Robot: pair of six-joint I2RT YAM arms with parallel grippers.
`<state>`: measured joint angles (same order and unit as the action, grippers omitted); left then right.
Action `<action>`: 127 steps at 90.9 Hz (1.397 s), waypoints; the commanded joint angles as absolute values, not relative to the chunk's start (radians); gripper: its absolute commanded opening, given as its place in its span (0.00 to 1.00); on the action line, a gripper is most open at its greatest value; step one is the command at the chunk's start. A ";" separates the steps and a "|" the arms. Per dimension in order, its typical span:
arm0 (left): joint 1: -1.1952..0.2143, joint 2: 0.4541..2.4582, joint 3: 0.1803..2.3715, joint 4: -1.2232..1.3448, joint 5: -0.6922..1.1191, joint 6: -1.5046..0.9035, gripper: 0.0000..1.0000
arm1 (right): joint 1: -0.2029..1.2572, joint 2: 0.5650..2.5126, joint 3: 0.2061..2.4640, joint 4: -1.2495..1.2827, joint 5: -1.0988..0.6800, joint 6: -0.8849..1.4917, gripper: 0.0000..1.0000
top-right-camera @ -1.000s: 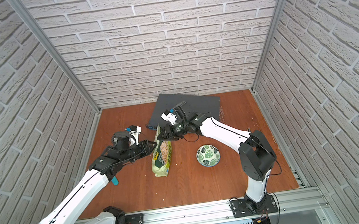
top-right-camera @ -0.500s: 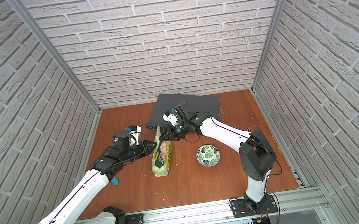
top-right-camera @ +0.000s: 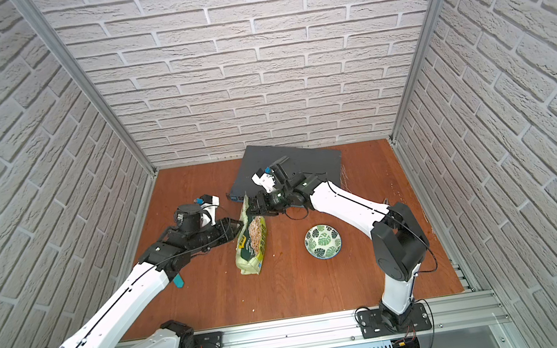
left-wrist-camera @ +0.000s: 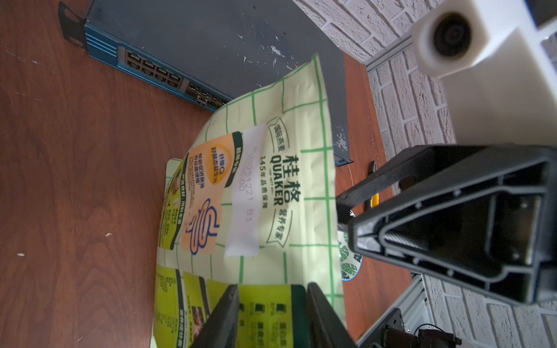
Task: Pour the oats into the breakfast bowl
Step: Open the oats bag at the center of the board.
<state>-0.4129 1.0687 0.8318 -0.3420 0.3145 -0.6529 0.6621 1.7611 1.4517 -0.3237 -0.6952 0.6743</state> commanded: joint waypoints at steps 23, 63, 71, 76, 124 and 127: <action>-0.421 1.071 0.850 -0.342 0.308 -0.634 0.40 | 0.666 1.765 1.479 -0.302 -0.682 0.681 0.25; -0.421 1.069 0.847 -0.344 0.303 -0.637 0.40 | 0.677 1.792 1.502 -0.351 -0.670 0.649 0.25; -0.423 1.069 0.848 -0.345 0.301 -0.637 0.40 | 0.678 1.796 1.503 -0.355 -0.665 0.647 0.24; -0.423 1.068 0.847 -0.346 0.301 -0.637 0.40 | 0.678 1.795 1.503 -0.358 -0.661 0.647 0.22; -0.425 1.070 0.846 -0.340 0.300 -0.638 0.41 | 0.697 1.819 1.513 -0.340 -0.676 0.655 0.14; -0.425 1.069 0.845 -0.339 0.299 -0.638 0.41 | 0.700 1.821 1.516 -0.339 -0.678 0.656 0.14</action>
